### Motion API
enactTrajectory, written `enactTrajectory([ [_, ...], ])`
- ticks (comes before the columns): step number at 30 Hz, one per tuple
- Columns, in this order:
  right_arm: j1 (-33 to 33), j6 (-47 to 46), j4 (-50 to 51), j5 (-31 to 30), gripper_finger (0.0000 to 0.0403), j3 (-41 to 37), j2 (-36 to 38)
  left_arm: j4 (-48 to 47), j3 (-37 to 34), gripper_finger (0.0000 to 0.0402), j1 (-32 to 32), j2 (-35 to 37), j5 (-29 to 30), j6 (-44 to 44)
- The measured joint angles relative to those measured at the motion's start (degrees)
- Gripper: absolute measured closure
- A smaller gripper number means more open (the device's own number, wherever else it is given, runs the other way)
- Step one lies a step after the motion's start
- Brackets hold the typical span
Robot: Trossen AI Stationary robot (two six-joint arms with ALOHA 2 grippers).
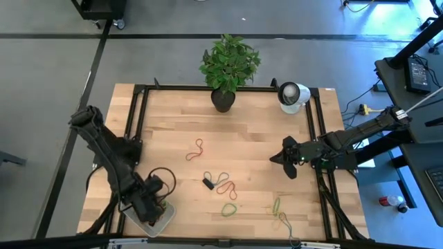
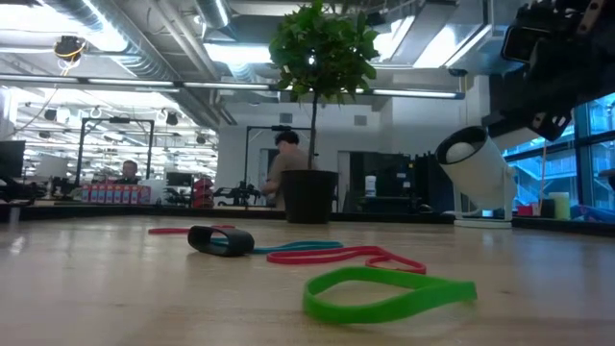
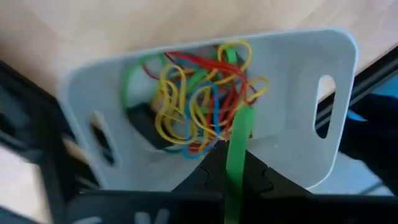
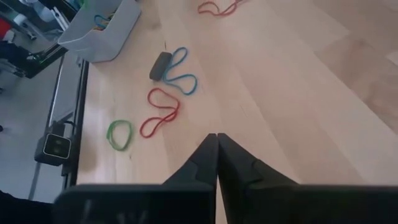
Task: Pick and place rubber bands into bin
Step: Put the top green rubber band into the gray bin
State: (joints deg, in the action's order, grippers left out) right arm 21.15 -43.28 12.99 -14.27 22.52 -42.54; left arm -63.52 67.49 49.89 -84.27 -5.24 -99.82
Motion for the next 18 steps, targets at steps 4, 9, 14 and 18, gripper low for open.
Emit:
enactTrajectory([
  [4, -0.02, 0.1, 0.01, 2.24, 0.0388, 0.0, -0.02, 6.37, -4.87, 0.04, 2.09, 0.0, 0.1, -6.76],
  [9, -0.02, 0.1, 0.02, 4.89, 0.0387, 0.0, -0.02, 9.81, -8.63, 0.0382, 3.35, 0.0, -2.45, -15.17],
  [14, -0.02, 0.06, 0.01, 4.95, 0.0387, 0.0, -0.04, 9.59, -9.12, 0.0328, 3.46, 0.0, -2.99, -17.5],
  [18, -0.02, -0.05, 0.02, 4.95, 0.0386, 0.0, -0.04, 9.51, -9.12, 0.0282, 3.18, 0.0, -2.99, -17.06],
])
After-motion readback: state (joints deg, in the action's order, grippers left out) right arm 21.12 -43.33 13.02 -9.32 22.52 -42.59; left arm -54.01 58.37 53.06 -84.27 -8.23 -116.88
